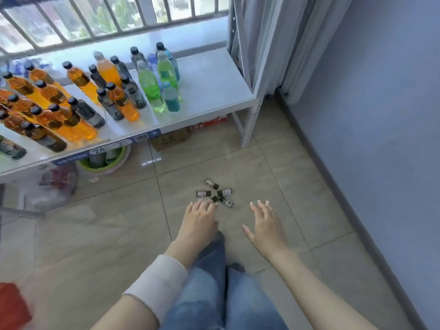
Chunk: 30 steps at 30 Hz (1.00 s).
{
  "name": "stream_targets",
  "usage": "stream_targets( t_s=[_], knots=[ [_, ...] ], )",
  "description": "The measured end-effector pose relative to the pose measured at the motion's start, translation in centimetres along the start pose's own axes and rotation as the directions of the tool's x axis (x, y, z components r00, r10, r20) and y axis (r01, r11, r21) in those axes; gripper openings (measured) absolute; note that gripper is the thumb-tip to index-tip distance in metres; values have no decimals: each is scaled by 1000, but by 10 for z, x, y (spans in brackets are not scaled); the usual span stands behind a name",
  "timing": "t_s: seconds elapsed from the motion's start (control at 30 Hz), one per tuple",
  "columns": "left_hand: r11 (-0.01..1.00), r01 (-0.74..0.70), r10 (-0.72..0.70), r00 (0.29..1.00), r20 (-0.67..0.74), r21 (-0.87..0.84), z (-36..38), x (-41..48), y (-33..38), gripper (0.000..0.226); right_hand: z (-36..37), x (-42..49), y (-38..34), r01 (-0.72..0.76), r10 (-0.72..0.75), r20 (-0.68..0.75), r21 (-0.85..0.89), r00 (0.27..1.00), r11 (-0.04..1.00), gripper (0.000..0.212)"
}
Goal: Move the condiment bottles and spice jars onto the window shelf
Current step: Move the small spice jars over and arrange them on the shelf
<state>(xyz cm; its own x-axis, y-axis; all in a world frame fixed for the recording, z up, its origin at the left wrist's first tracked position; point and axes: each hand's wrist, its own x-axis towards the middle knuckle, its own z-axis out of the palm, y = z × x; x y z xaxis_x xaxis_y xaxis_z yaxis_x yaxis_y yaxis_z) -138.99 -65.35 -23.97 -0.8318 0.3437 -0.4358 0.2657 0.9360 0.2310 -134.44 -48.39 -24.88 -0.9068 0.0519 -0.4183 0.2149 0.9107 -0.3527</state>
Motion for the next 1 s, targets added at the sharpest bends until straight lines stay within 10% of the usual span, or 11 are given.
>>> stream_targets(
  t_s=[0.33, 1.0],
  knots=[
    [949, -314, 315, 941, 120, -30, 58, -93, 59, 48, 60, -159, 32, -349, 368, -131, 147, 920, 925, 67],
    [503, -864, 823, 487, 294, 24, 189, -335, 308, 52, 163, -539, 129, -654, 896, -289, 612, 338, 444, 60]
  ],
)
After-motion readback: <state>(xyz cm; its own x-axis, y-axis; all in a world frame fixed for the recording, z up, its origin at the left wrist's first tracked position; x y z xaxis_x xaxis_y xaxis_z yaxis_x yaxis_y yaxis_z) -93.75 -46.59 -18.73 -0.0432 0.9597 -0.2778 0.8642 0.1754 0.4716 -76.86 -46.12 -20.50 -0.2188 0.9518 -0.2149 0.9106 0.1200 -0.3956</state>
